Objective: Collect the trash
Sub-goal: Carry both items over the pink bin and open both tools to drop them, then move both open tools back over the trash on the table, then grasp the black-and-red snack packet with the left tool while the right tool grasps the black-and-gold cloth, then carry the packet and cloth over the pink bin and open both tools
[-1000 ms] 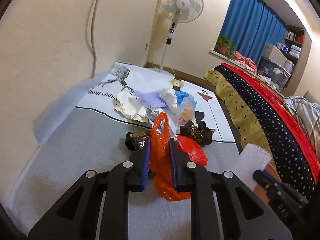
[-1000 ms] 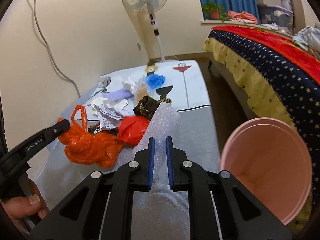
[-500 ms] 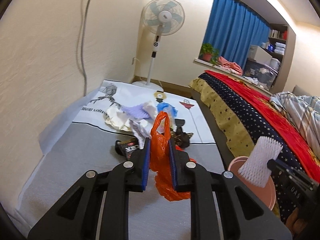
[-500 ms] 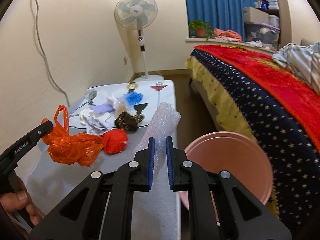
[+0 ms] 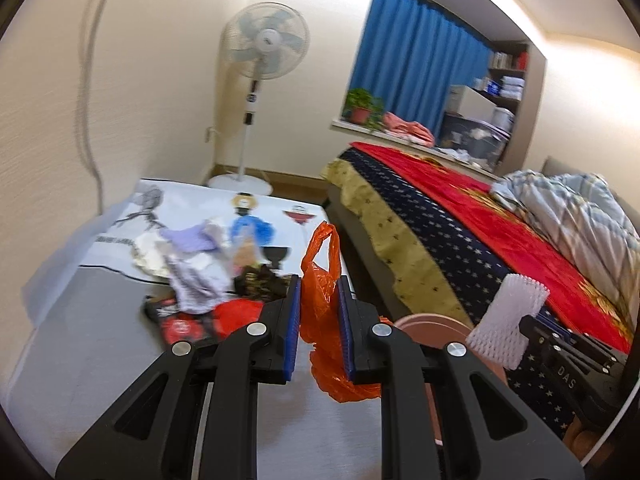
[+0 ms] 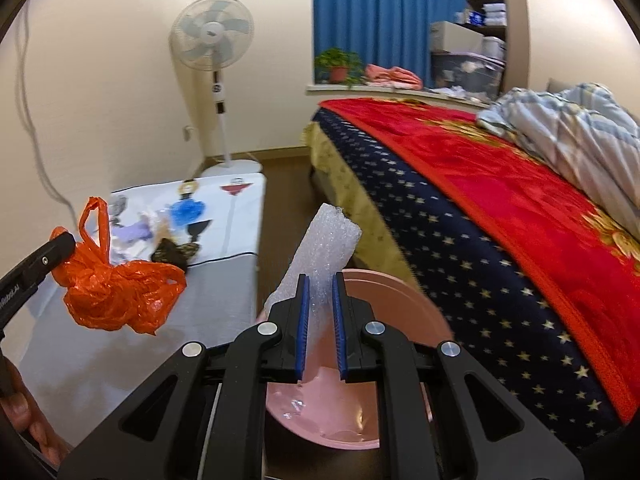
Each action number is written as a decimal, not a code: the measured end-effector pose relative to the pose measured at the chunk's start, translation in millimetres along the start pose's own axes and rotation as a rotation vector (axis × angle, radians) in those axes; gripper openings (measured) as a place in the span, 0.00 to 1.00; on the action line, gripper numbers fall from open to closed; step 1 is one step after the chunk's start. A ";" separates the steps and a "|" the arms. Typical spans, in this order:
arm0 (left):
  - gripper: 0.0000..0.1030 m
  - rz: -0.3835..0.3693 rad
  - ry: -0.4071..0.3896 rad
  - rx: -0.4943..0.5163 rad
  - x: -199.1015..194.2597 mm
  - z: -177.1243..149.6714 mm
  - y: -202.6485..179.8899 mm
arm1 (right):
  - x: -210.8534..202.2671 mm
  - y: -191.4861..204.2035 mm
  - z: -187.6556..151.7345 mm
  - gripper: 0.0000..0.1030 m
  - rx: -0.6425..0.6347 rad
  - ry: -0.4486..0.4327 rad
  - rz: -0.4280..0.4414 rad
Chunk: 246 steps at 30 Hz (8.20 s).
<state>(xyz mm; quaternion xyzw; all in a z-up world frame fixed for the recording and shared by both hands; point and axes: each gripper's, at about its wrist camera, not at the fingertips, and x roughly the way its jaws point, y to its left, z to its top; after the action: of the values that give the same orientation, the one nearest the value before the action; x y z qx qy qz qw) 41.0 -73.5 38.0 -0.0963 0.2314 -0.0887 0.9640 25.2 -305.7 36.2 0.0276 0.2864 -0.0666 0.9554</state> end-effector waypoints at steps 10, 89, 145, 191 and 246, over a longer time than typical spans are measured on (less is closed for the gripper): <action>0.17 -0.091 0.064 0.043 40.1 -15.6 -45.0 | 11.1 -26.2 -5.3 0.12 0.046 0.033 -0.072; 0.52 -0.010 0.076 0.010 32.3 -23.2 3.9 | 15.8 0.2 -3.0 0.39 0.036 -0.045 -0.051; 0.42 0.268 0.256 -0.309 117.6 -50.3 164.7 | 196.8 153.6 -5.6 0.55 0.104 0.174 0.404; 0.06 0.271 0.135 -0.168 50.9 -18.8 128.9 | 100.4 145.8 25.9 0.06 -0.036 0.072 0.419; 0.06 0.015 0.090 0.086 53.6 -29.5 -27.8 | 16.6 -15.5 11.3 0.06 0.030 -0.074 -0.075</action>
<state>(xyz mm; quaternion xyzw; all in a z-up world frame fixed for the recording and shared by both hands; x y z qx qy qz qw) 70.9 -116.2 -4.5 -0.0491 0.2711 -0.0953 0.9566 42.8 -323.9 36.3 0.0289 0.2505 -0.1077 0.9617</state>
